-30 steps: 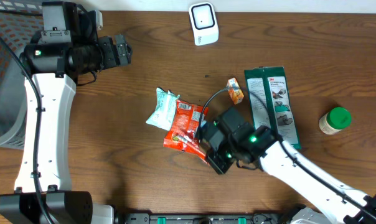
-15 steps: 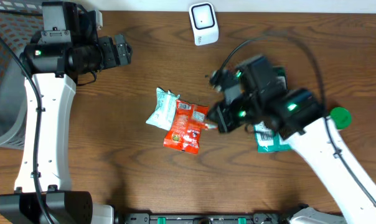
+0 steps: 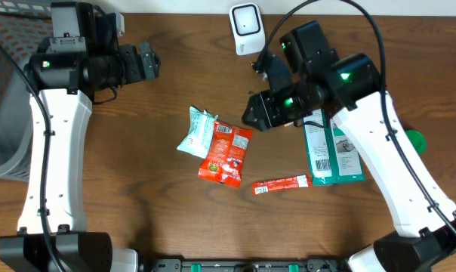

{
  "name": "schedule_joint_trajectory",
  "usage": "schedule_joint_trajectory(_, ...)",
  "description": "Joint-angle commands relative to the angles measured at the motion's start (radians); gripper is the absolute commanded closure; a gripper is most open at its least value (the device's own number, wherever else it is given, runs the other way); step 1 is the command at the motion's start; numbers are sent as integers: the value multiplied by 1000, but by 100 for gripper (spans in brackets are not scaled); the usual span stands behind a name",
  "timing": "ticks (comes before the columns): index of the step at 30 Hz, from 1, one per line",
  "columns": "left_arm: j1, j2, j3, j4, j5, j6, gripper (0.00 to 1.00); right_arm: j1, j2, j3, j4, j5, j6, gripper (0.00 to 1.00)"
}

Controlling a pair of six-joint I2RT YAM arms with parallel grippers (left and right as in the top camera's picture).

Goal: Scan the item barcode

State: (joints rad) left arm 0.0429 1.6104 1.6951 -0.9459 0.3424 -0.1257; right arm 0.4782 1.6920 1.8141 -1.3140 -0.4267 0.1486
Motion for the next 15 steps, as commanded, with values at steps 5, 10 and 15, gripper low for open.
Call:
schedule_joint_trajectory(5,0,3,11,-3,9,10,3,18,-3,-7,-168,146,-126,46)
schedule_joint_trajectory(10,0,3,11,-3,9,10,2,18,-3,-158,-155,254,37,68)
schedule_joint_trajectory(15,0,3,11,-3,9,10,3,33,-3,-409,25,206,188,94)
